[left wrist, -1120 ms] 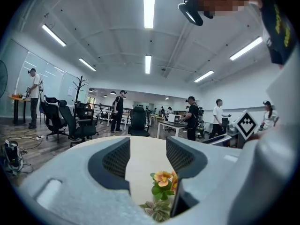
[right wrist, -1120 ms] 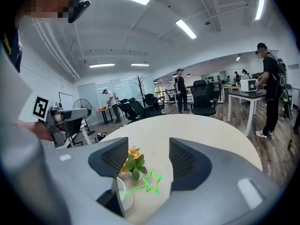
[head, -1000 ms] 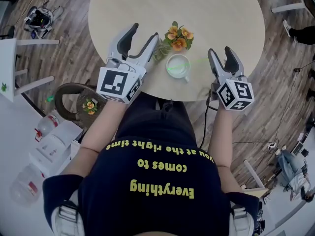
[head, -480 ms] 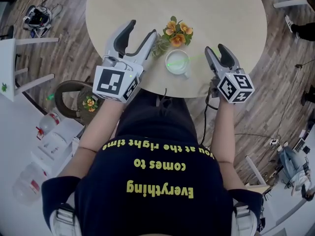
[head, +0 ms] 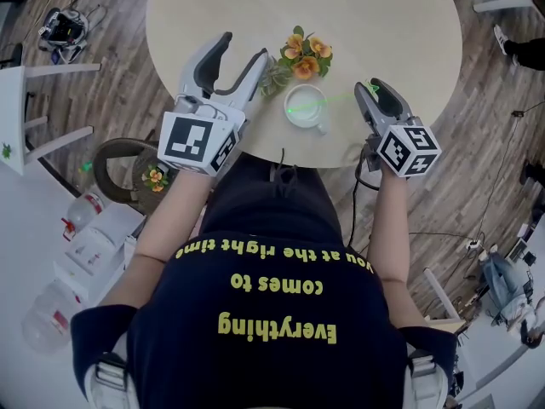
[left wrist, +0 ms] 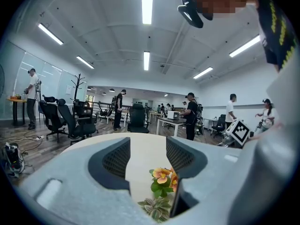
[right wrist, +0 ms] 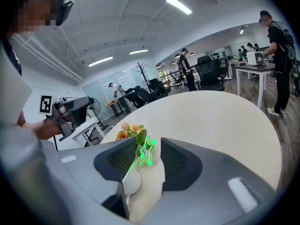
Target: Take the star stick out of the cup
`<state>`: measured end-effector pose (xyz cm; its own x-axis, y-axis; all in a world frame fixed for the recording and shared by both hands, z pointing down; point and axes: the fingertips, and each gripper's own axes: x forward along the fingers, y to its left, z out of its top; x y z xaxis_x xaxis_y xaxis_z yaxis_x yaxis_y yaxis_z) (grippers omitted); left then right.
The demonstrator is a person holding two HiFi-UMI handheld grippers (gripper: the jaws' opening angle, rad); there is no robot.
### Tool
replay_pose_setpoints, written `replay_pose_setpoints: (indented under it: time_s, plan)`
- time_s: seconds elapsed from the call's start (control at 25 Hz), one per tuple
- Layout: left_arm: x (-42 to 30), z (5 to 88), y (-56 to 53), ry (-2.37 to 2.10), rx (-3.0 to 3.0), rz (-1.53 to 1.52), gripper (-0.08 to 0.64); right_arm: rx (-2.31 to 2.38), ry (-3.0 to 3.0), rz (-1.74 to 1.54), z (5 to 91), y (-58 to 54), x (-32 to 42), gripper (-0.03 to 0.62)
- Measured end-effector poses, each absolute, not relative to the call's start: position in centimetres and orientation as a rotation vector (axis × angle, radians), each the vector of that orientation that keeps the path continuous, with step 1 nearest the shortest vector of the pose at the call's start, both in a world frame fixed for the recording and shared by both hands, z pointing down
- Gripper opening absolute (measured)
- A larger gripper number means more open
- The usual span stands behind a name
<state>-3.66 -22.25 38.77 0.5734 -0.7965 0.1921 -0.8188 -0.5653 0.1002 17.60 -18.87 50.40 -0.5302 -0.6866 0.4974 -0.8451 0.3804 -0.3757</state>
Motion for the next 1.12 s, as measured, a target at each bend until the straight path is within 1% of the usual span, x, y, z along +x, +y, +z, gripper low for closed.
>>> replay_pose_setpoints:
  time_s: [0.32, 0.48, 0.76, 1.12]
  plan:
    - [-3.5, 38.9, -22.2, -1.361, 2.625, 0.193, 0.236, 1.332, -2.383, 0.878, 50.4, -18.4, 17.3, 0.143]
    - [-3.5, 38.9, -22.3, -1.362, 2.627, 0.194, 0.236, 1.335, -2.385, 0.866, 50.2, -18.4, 17.3, 0.138]
    - [-3.7, 38.6, -22.0, -1.366, 2.628, 0.186, 0.236, 1.332, -2.381, 0.843, 49.5, -18.0, 17.1, 0.100]
    - [-3.9, 38.4, -21.8, -1.386, 2.628, 0.173, 0.236, 1.264, -2.411, 0.818, 48.3, -17.1, 16.0, 0.080]
